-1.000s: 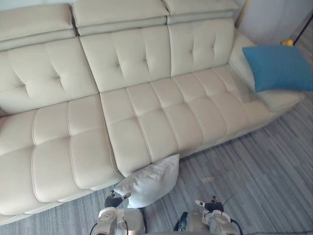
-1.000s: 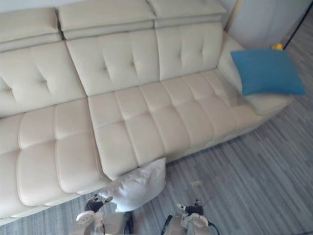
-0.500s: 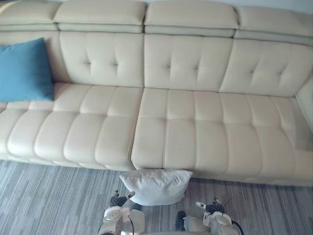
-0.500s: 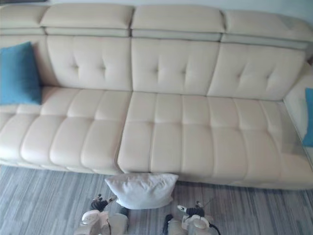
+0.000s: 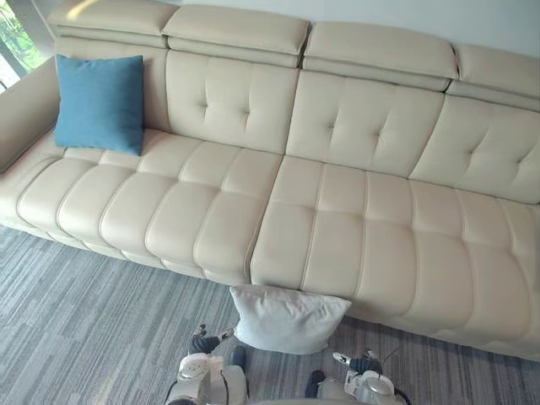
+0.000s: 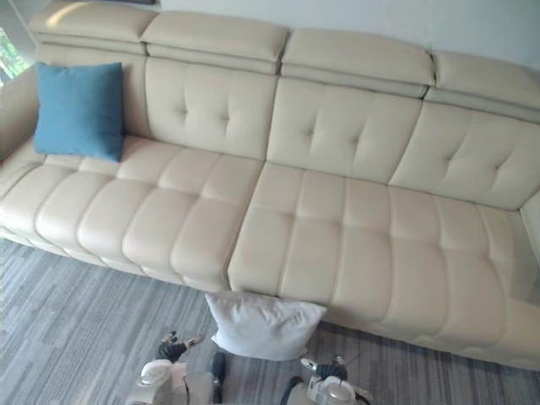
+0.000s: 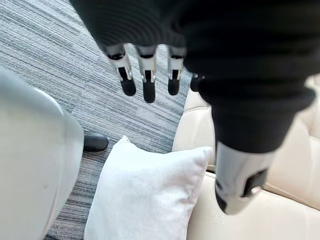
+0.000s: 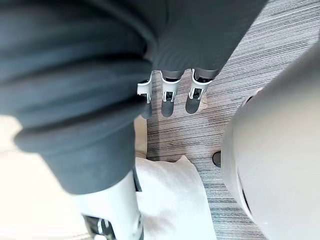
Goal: Pick up cushions and gather them together orderly.
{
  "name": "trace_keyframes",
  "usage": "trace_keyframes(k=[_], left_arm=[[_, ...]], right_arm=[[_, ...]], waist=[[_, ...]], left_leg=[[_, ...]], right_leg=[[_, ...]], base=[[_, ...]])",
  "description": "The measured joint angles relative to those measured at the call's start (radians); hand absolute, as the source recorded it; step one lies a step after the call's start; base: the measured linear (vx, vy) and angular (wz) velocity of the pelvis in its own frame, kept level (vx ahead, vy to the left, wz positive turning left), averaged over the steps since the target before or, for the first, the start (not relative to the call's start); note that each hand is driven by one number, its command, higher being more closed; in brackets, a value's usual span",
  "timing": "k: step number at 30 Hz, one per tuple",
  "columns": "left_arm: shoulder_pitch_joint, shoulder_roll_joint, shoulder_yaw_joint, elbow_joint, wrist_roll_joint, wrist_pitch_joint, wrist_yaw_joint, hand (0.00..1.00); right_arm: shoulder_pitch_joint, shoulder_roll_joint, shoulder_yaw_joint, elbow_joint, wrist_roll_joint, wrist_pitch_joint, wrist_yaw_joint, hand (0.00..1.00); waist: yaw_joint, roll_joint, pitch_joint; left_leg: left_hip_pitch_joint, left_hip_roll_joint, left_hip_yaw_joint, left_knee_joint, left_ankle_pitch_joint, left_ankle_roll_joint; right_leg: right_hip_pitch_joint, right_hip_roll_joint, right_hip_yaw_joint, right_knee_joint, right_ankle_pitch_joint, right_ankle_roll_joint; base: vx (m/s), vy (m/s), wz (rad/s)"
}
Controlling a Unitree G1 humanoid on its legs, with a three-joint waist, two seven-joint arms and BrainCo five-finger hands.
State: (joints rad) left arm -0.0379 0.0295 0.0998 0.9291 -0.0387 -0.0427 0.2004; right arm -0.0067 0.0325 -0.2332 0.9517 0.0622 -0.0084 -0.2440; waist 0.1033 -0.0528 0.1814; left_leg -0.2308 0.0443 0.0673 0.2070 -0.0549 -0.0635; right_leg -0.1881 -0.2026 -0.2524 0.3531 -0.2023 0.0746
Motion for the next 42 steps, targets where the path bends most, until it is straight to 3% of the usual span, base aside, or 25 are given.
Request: trace_keyframes(k=[2, 3, 6, 13, 15, 21, 29, 30, 36, 42], left_arm=[[-0.033, -0.003, 0.0, -0.019, -0.02, -0.001, 0.015, 0.0], [-0.079, 0.003, 0.001, -0.048, -0.047, -0.001, 0.021, 0.0], [-0.161, 0.027, 0.001, -0.115, -0.096, -0.013, 0.04, 0.0], [-0.323, 0.078, 0.041, -0.192, -0.163, -0.039, 0.081, 0.0], [-0.393, 0.099, 0.04, -0.209, -0.18, -0.04, 0.085, 0.0], [-0.56, 0.161, 0.021, -0.231, -0.179, -0.04, 0.095, 0.0], [-0.7, 0.163, -0.056, -0.285, -0.158, -0.039, 0.13, 0.0], [-0.718, 0.153, -0.059, -0.291, -0.158, -0.039, 0.131, 1.0], [-0.774, 0.123, -0.077, -0.295, -0.16, -0.039, 0.201, 1.0], [-0.763, 0.122, -0.09, -0.321, -0.16, -0.038, 0.235, 1.0]], right_arm=[[-0.029, -0.011, 0.0, -0.006, 0.015, 0.0, -0.009, 0.0], [-0.072, -0.026, -0.001, -0.038, 0.029, 0.002, -0.014, 0.0], [-0.157, -0.06, -0.003, -0.119, 0.07, -0.009, -0.037, 0.0], [-0.335, -0.106, -0.057, -0.159, 0.121, -0.02, -0.084, 0.0], [-0.407, -0.122, -0.077, -0.201, 0.135, -0.021, -0.102, 0.0], [-0.591, -0.182, -0.065, -0.276, 0.134, -0.024, -0.124, 0.0], [-0.755, -0.181, 0.04, -0.31, 0.132, -0.031, -0.142, 0.0], [-0.763, -0.175, 0.045, -0.311, 0.133, -0.031, -0.15, 1.0], [-0.808, -0.084, 0.055, -0.321, 0.137, -0.039, -0.2, 1.0], [-0.753, -0.075, 0.105, -0.352, 0.162, -0.054, -0.209, 1.0]], waist=[[-0.001, 0.003, 0.033], [0.0, 0.008, 0.088], [0.0, 0.005, 0.161], [-0.004, -0.001, 0.246], [-0.014, -0.002, 0.294], [-0.031, -0.007, 0.355], [-0.045, -0.007, 0.358], [-0.045, -0.007, 0.358], [-0.051, -0.01, 0.366], [-0.062, -0.01, 0.366]], left_leg=[[-0.08, 0.005, -0.008, 0.092, -0.008, 0.012], [-0.155, 0.016, -0.014, 0.182, -0.035, 0.013], [-0.281, 0.034, -0.015, 0.3, -0.07, 0.012], [-0.554, 0.072, 0.004, 0.477, -0.124, 0.017], [-0.64, 0.082, 0.003, 0.518, -0.125, 0.017], [-0.859, 0.098, -0.013, 0.638, -0.126, 0.02], [-1.041, 0.105, -0.036, 0.699, -0.122, 0.014], [-1.054, 0.104, -0.039, 0.698, -0.119, 0.013], [-1.079, 0.105, -0.045, 0.691, -0.1, -0.002], [-1.048, 0.105, -0.051, 0.684, -0.098, -0.005]], right_leg=[[-0.06, -0.004, 0.001, 0.056, 0.001, -0.002], [-0.118, -0.004, 0.002, 0.121, -0.012, -0.002], [-0.242, -0.005, 0.021, 0.229, -0.042, -0.011], [-0.536, 0.002, 0.076, 0.397, -0.074, -0.03], [-0.622, 0.006, 0.084, 0.437, -0.073, -0.032], [-0.839, 0.008, 0.097, 0.557, -0.075, -0.031], [-1.029, 0.011, 0.1, 0.644, -0.091, -0.043], [-1.043, 0.012, 0.098, 0.647, -0.092, -0.043], [-1.07, 0.013, 0.093, 0.653, -0.088, -0.049], [-1.04, 0.014, 0.087, 0.65, -0.087, -0.049]], base=[[-0.03, -0.001, 0.12], [-0.1, -0.01, 0.08], [-0.12, -0.015, -0.04], [-0.11, 0.004, -0.23], [-0.03, -0.003, -0.09], [-0.03, -0.01, -0.04], [-0.06, -0.036, 0.01], [-0.07, -0.025, 0.04], [-0.01, -0.007, 0.02], [0.0, 0.0, 0.01]])
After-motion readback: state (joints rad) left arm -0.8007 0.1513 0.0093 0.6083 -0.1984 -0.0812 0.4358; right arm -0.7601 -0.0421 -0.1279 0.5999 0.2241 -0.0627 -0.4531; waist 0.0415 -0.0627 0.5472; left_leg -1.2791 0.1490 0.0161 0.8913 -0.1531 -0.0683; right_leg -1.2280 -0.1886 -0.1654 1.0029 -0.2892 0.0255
